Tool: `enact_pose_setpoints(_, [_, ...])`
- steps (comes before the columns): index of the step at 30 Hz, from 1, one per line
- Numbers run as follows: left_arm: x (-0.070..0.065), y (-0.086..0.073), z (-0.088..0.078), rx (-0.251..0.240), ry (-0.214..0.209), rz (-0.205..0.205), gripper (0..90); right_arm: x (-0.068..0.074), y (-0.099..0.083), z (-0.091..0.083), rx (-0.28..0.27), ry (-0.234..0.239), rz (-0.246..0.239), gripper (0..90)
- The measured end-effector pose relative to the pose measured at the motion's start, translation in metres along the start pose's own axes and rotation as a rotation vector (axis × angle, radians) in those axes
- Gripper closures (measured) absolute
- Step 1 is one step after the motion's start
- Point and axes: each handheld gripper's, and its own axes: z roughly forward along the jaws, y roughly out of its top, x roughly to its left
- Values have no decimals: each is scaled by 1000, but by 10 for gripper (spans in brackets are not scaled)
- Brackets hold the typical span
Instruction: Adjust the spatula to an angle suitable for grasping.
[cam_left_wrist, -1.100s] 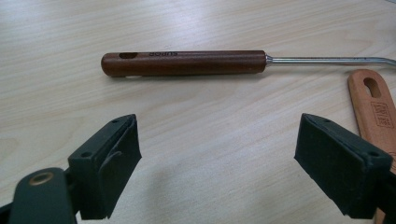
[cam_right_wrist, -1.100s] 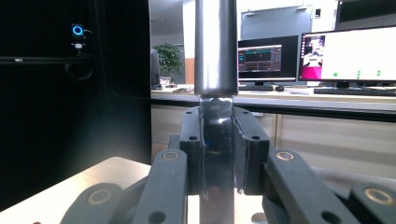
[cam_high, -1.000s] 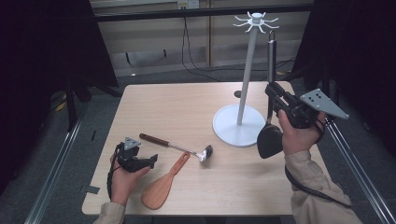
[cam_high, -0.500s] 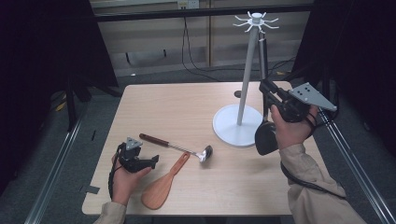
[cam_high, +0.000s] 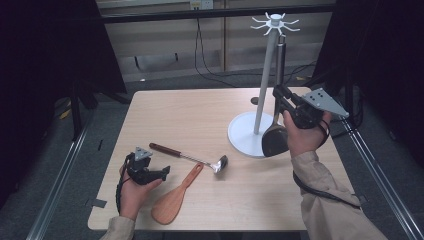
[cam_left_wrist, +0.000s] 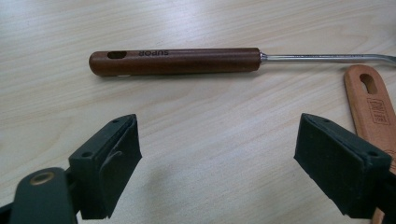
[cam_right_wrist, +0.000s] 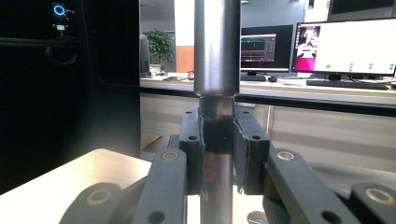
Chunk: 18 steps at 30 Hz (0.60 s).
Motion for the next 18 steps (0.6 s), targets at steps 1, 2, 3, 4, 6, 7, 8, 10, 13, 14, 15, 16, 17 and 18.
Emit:
enact_pose_setpoints(1, [0, 0, 0, -1, -2, 2, 140, 0, 0, 1, -2, -2, -1, 762])
enact_pose_setpoints(2, [0, 0, 0, -2, -6, 3, 140, 1, -1, 3, -2, -5, -5, 762])
enact_pose_setpoints(3, [0, 0, 0, -4, -8, 0, 140, 2, -1, 4, -4, -8, -6, 762])
enact_pose_setpoints(4, [0, 0, 0, -4, -8, 0, 140, 2, -1, 4, -4, -8, -6, 762])
enact_pose_setpoints(6, [0, 0, 0, -6, -6, 2, 140, 2, -2, 6, -4, -14, -2, 762])
enact_pose_setpoints(7, [0, 0, 0, -6, -5, 2, 140, 3, -2, 7, -4, -14, 1, 762])
enact_pose_setpoints(8, [0, 0, 0, -5, -7, 1, 140, 3, -2, 8, -6, -17, 0, 762])
enact_pose_setpoints(10, [0, 1, 0, -3, -3, 5, 140, 5, -3, 11, -5, -19, 4, 762])
enact_pose_setpoints(13, [0, 1, -1, 1, -4, 20, 140, 6, -3, 12, -6, -23, 14, 762])
enact_pose_setpoints(14, [0, 1, -1, 1, -4, 20, 140, 6, -3, 12, -6, -23, 14, 762])
enact_pose_setpoints(15, [0, 2, -1, 1, -7, 20, 140, 7, -4, 14, -8, -31, 17, 761])
enact_pose_setpoints(16, [0, 2, -1, 4, -6, 25, 140, 7, -4, 14, -8, -31, 17, 761])
enact_pose_setpoints(17, [0, 2, -1, 3, -9, 20, 140, 8, -4, 14, -9, -31, 17, 761])
enact_pose_setpoints(18, [0, 1, -1, 2, -10, 18, 140, 8, -4, 15, -10, -34, 18, 761])
